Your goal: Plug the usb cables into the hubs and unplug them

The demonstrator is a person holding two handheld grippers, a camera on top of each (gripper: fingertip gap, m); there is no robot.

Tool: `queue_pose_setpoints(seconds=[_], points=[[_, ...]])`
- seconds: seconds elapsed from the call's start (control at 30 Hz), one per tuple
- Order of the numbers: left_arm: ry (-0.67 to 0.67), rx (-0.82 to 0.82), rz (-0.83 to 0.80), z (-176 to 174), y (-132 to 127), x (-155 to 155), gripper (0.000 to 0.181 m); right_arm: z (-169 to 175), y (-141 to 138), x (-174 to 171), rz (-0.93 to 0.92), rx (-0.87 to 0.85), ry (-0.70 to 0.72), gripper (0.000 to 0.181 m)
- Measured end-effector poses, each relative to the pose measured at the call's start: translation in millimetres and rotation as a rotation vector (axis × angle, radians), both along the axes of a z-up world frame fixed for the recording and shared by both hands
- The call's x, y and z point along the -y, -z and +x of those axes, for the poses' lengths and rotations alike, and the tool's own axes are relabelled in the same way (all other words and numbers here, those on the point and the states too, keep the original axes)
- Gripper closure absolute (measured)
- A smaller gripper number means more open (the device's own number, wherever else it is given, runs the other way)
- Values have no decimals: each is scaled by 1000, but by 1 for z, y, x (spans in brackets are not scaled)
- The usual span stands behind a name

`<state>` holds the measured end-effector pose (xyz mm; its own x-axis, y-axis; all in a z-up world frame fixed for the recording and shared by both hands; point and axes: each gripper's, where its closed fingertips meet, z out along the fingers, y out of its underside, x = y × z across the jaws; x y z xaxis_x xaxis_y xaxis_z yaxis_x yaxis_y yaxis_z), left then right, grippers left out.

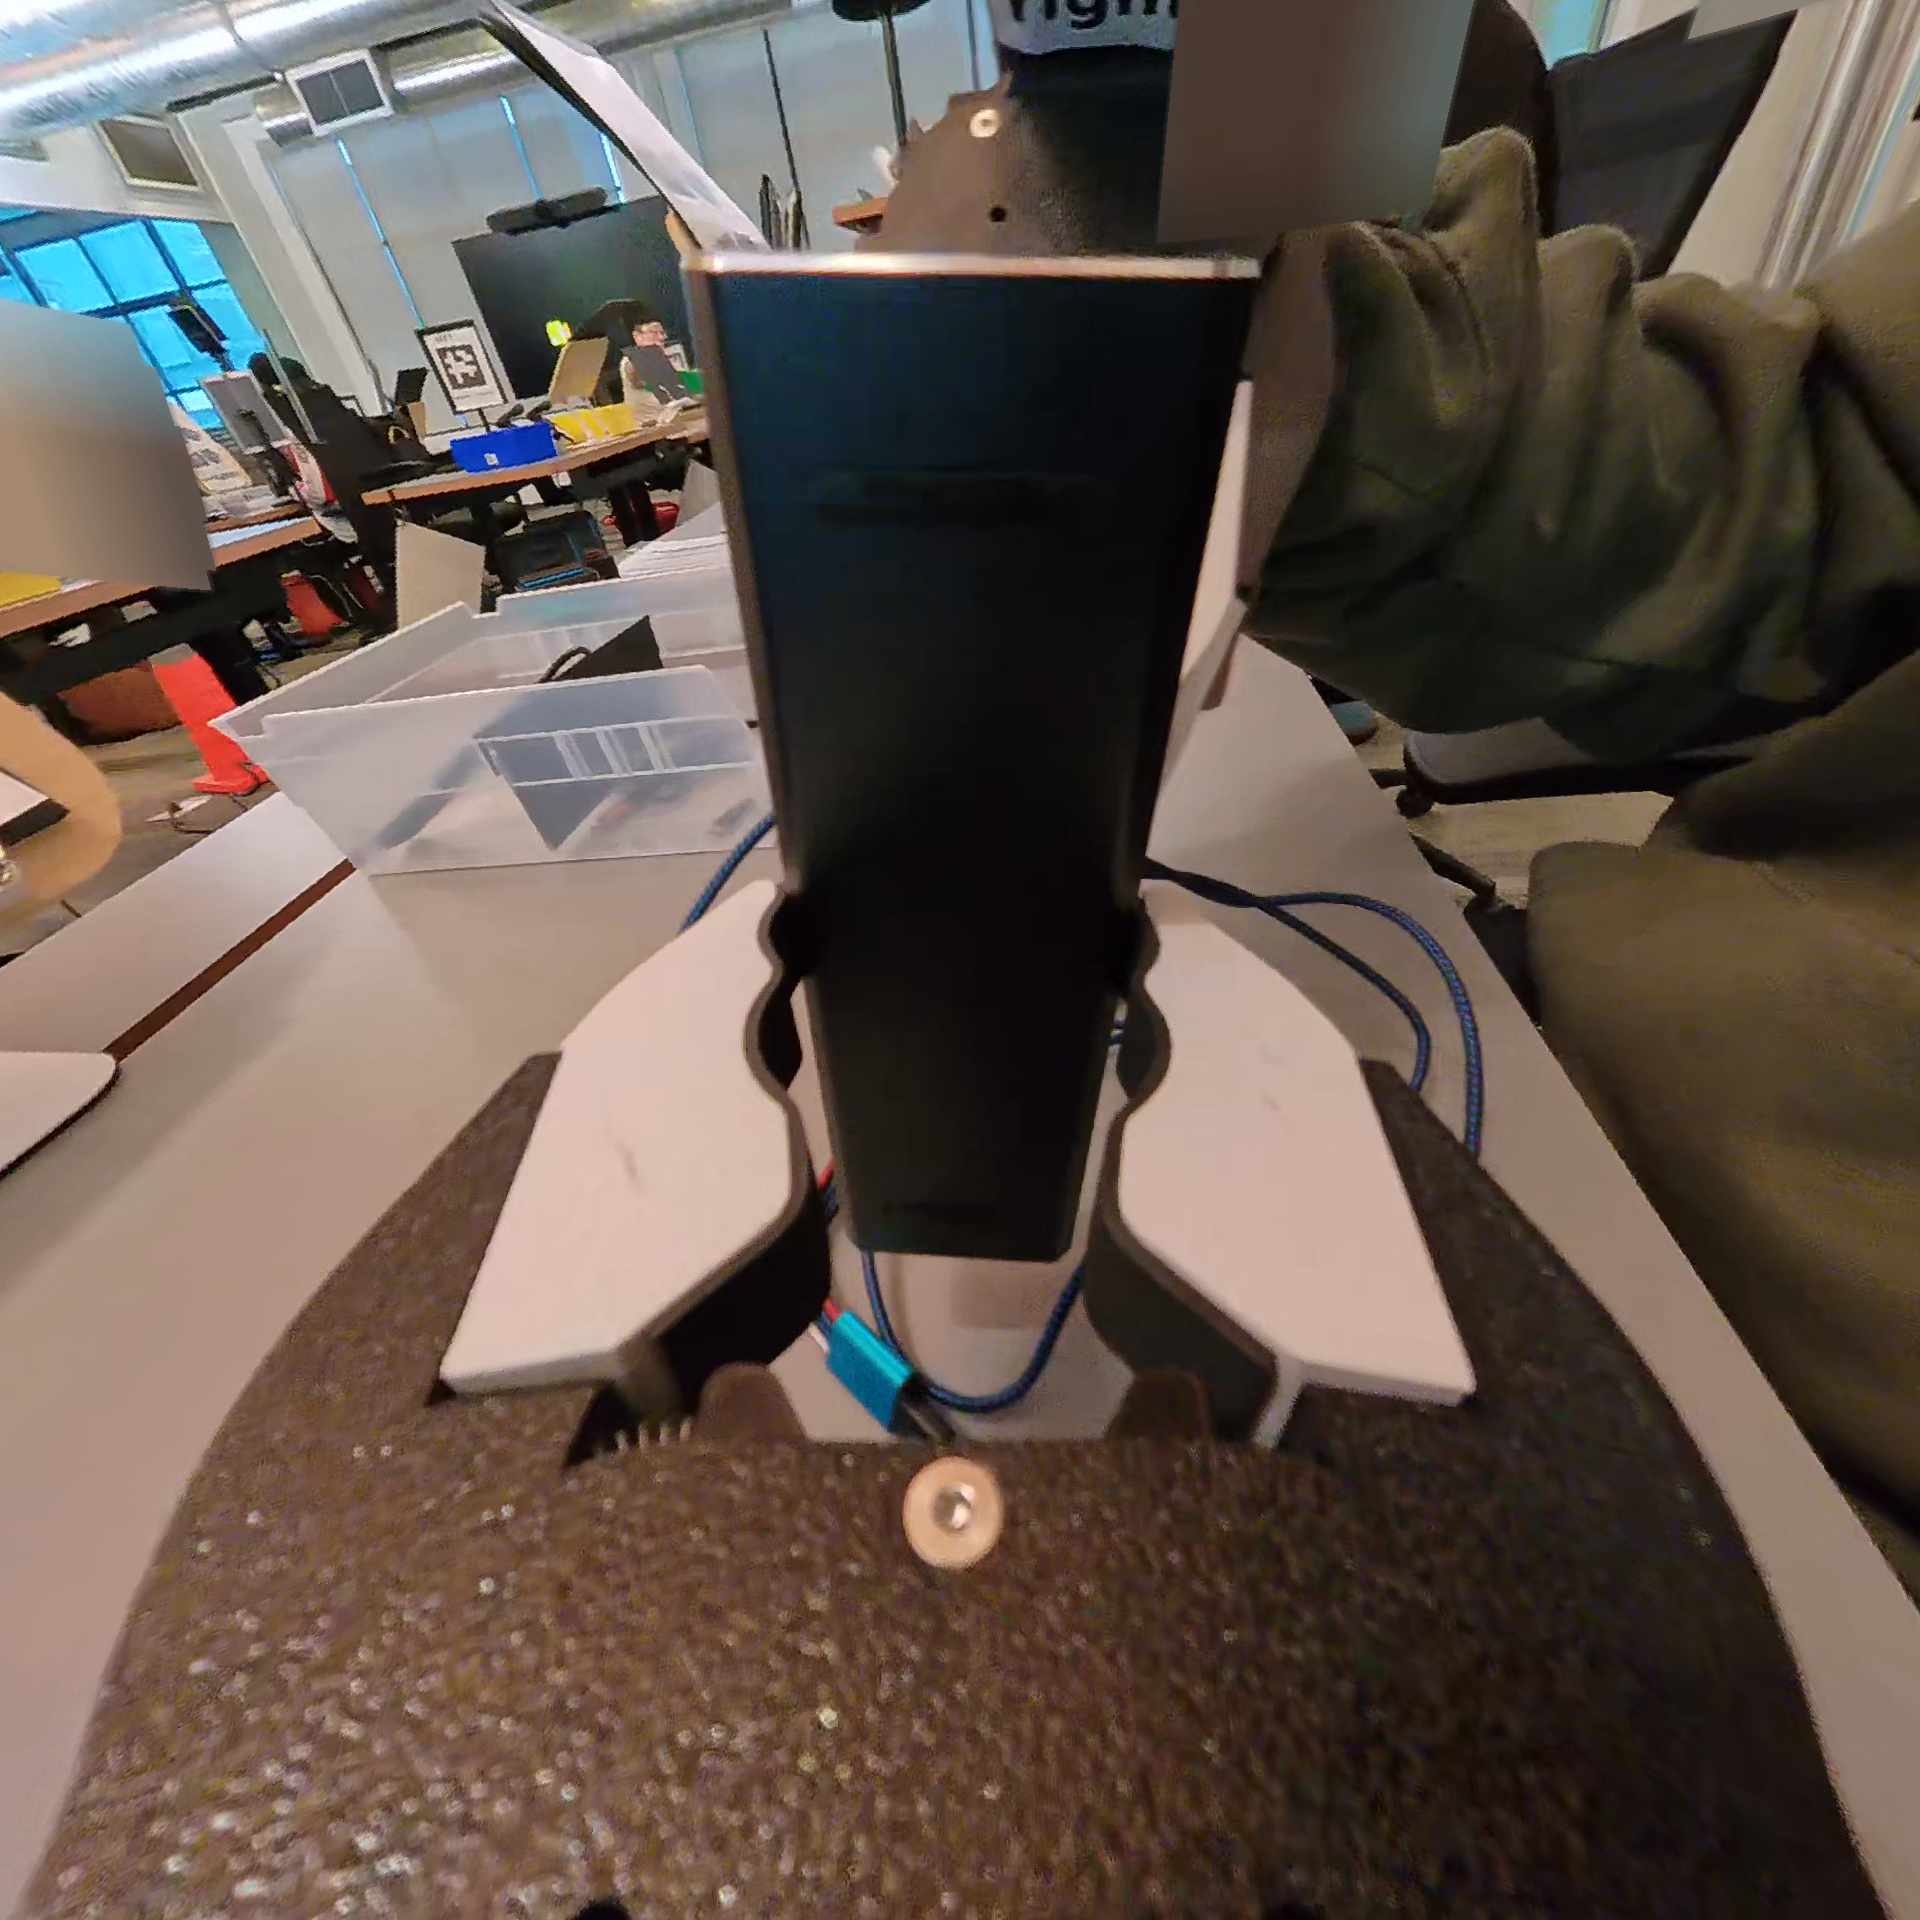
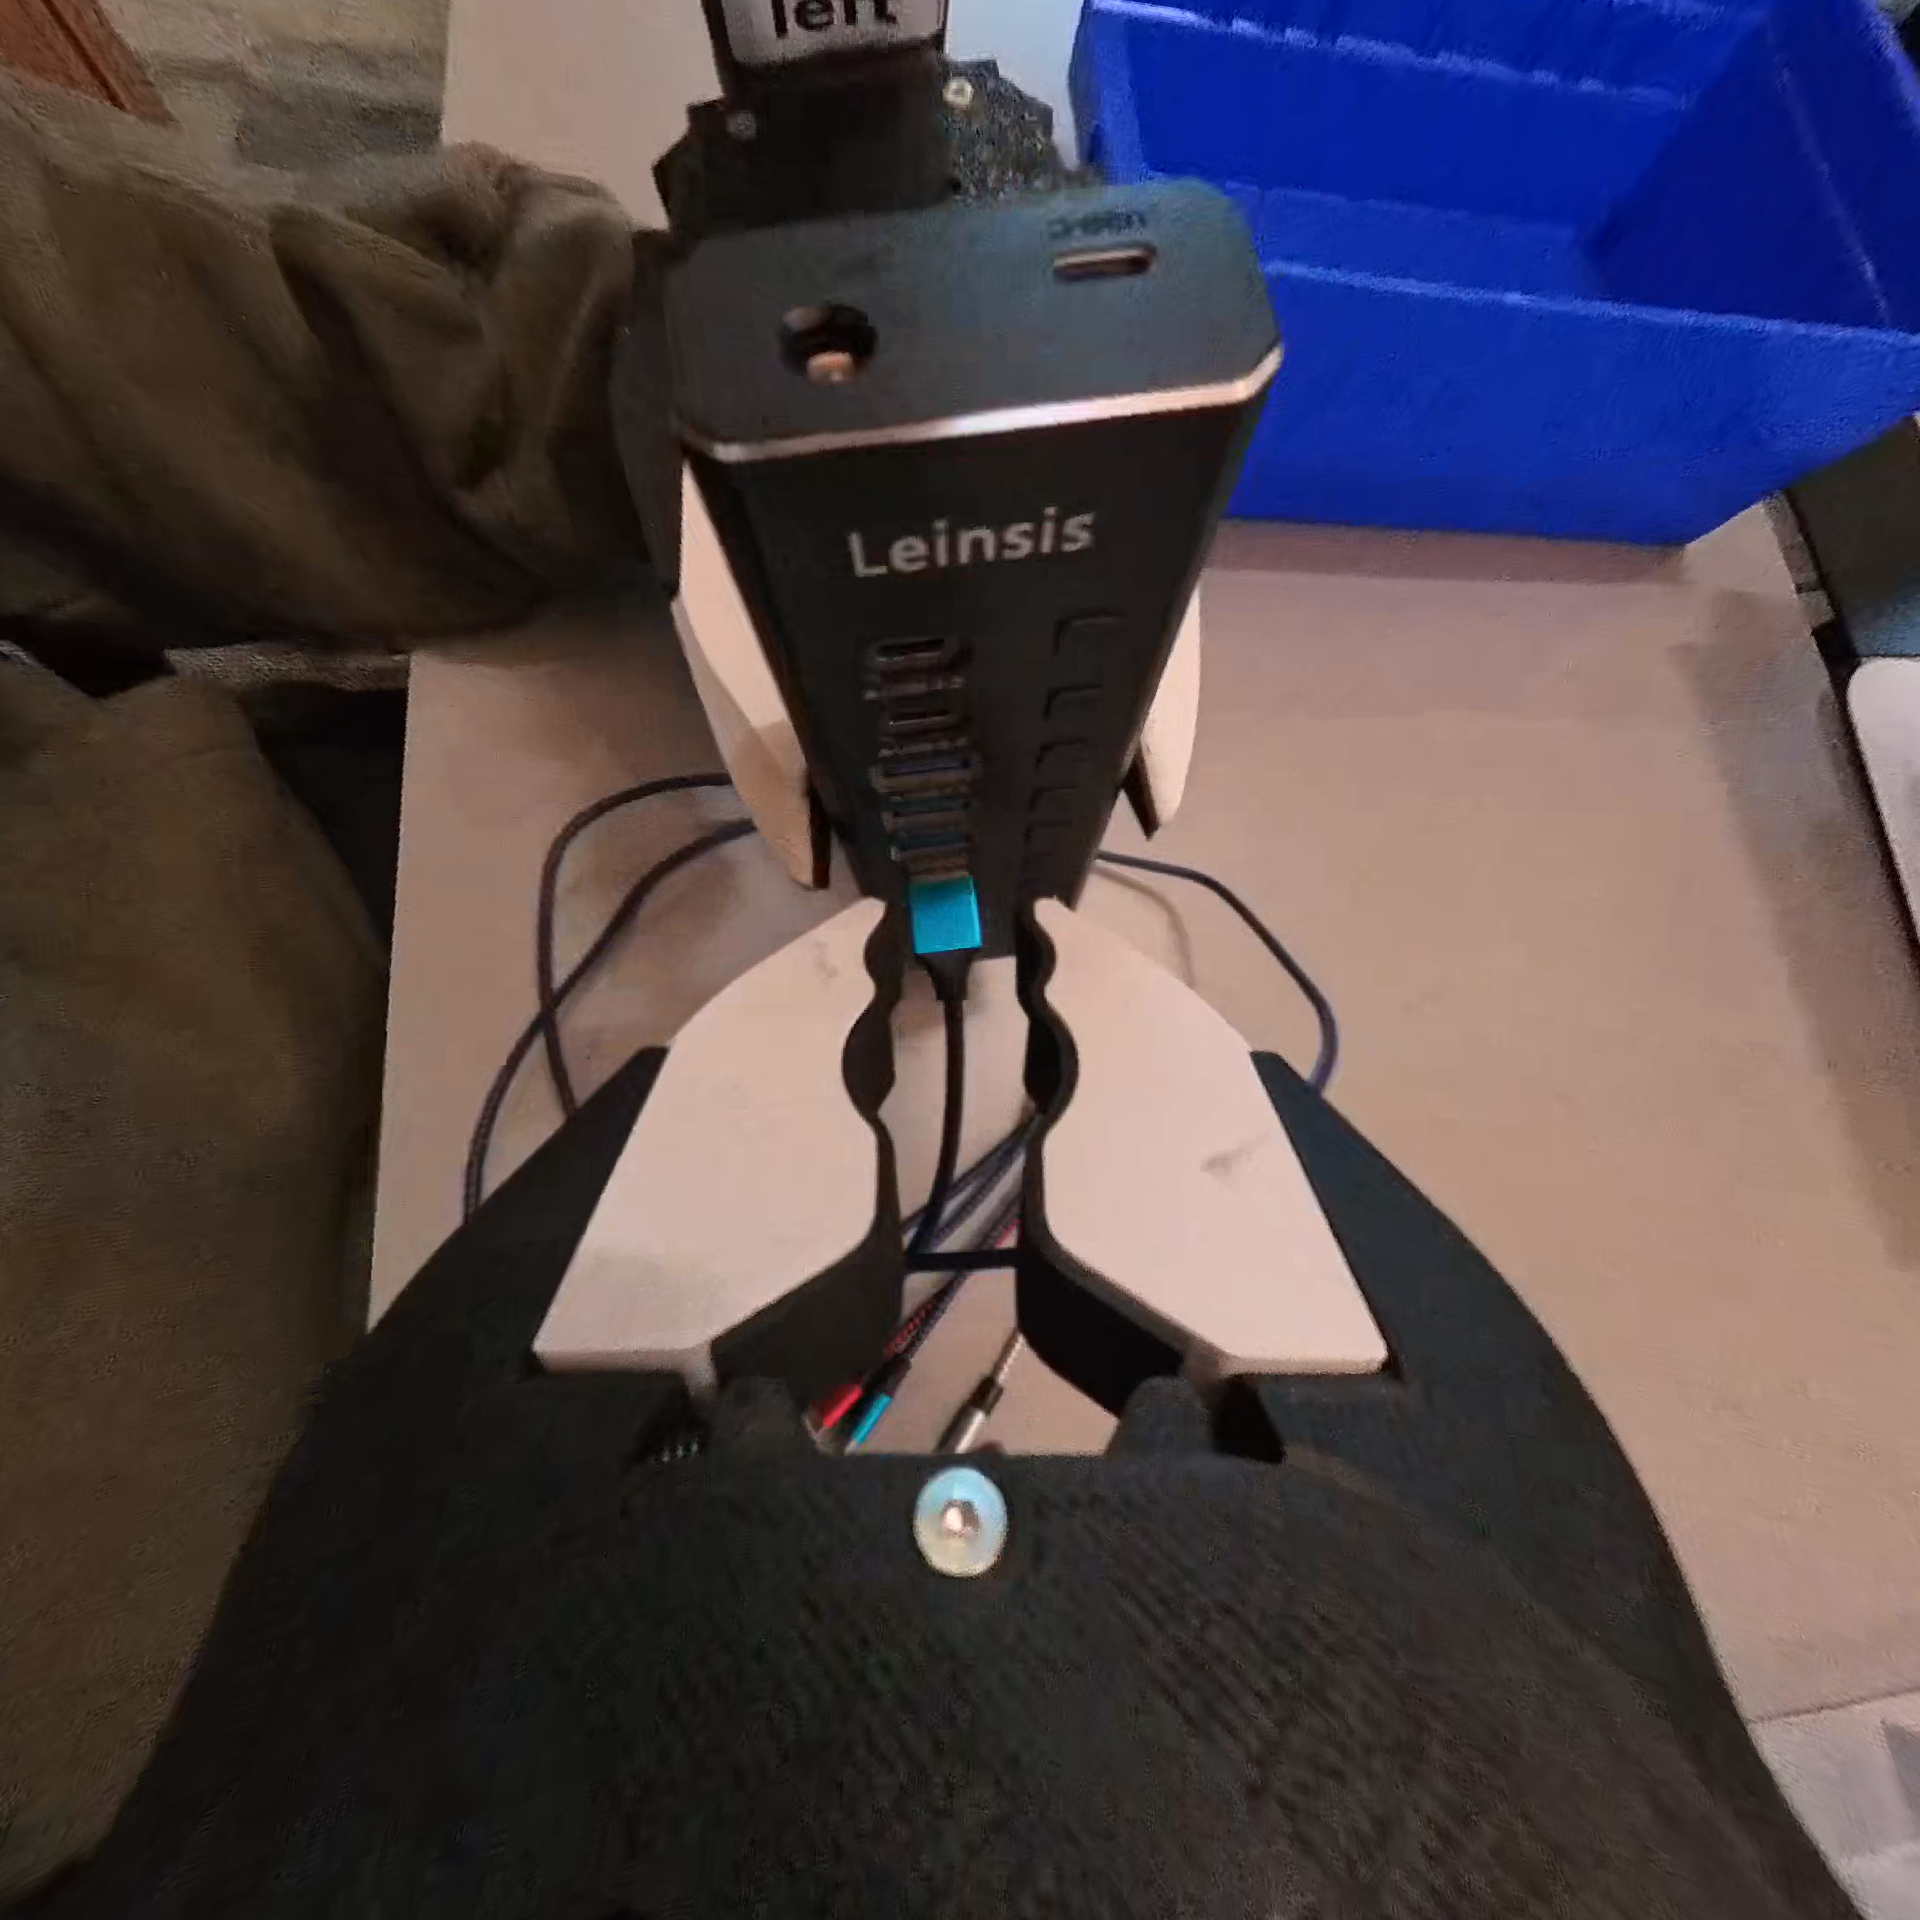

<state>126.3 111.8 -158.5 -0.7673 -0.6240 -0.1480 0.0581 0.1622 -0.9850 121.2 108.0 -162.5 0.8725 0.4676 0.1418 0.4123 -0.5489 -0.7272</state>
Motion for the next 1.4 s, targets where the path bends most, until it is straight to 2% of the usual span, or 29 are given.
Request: queue_pose_setpoints(seconds=[0.53, 0.6, 0.63, 0.8, 0.93, 1.03, 1.23, 1.4], points=[[20, 16, 32, -1, 5, 7, 123, -6, 26, 0, -98, 99, -91, 168], [27, 27, 22, -2, 3, 7, 123, -3, 30, 3, -124, 150, -88, 148], [28, 34, 26, -2, 2, 7, 123, 1, 28, 3, -116, 186, -74, 146], [36, 41, 24, -5, 1, 6, 123, -7, -7, -6, 50, 130, -59, 109], [45, 47, 21, -6, 0, 6, 123, -22, -36, -9, 190, 118, -119, 99], [68, 58, 15, -9, -2, 9, 123, -31, -49, -15, 245, 3, -132, 121], [74, 62, 33, -10, 1, 8, 123, -35, -46, -21, 224, 37, -131, 122], [56, 59, 17, -8, 0, 12, 120, -32, -51, -18, 161, -24, -122, 122]])
